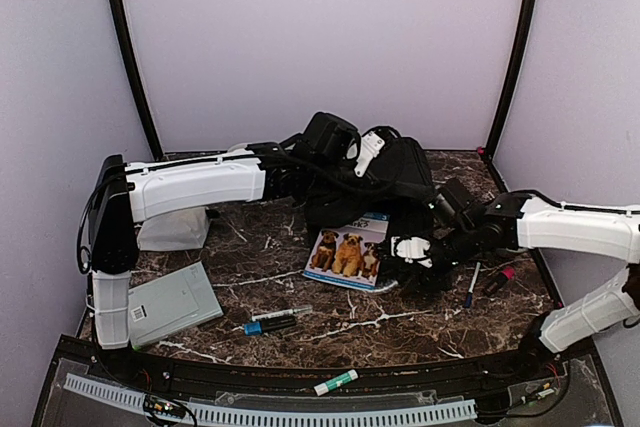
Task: Pack the student bag
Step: Place the book in the student bag.
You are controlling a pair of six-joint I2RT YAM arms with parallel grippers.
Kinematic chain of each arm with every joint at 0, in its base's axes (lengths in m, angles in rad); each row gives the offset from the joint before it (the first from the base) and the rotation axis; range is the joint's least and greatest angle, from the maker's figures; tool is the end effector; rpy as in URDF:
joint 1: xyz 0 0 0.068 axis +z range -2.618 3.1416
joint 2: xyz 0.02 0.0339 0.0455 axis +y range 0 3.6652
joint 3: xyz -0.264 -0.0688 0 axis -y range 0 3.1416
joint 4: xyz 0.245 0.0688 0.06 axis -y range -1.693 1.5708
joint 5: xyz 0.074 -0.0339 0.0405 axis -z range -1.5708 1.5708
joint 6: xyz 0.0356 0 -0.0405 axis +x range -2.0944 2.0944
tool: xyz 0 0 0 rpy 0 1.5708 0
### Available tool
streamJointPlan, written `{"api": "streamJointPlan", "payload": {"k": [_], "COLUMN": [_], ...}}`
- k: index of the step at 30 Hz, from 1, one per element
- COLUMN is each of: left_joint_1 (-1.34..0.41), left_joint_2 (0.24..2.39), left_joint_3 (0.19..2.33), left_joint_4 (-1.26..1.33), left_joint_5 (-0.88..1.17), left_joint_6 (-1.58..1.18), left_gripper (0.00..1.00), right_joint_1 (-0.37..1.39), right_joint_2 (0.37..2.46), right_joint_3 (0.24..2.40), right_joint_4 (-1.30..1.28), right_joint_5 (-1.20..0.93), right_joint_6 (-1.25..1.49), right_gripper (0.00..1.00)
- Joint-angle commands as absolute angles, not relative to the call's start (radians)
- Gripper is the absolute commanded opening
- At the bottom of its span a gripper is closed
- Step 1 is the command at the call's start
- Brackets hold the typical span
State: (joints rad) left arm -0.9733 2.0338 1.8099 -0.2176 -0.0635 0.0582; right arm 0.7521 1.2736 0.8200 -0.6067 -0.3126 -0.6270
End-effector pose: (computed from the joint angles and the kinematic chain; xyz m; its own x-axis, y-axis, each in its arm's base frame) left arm 0.2770 -0.4031 0.3070 -0.1939 0.3881 -0.9010 0.8054 0.5873 0.0797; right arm 0.1692 0.1733 0.2184 -0.0702 -0.8302 -0.5531 -0.9891 0.1298 -0.0694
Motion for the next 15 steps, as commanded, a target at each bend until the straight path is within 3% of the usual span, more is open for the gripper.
{"api": "streamJointPlan", "payload": {"k": [1, 6, 15], "left_joint_1": [-0.968, -0.968, -0.968], "left_joint_2": [1.979, 1.977, 1.966], "left_joint_3": [1.849, 1.867, 1.869], "left_joint_4": [-0.216, -0.246, -0.263], "left_joint_5": [-0.065, -0.050, -0.038], "left_joint_6": [0.042, 0.034, 0.035], "left_gripper": [0.00, 0.00, 0.00], "right_joint_1": [0.878, 1.011, 1.078], "right_joint_2": [1.337, 1.458, 1.651], "right_joint_3": [0.892, 0.968, 1.073], "right_joint_4": [-0.479, -0.374, -0.306], "right_joint_5": [-0.174, -0.048, 0.094], "right_joint_6": [-0.646, -0.614, -0.588], "right_gripper": [0.63, 0.64, 0.65]}}
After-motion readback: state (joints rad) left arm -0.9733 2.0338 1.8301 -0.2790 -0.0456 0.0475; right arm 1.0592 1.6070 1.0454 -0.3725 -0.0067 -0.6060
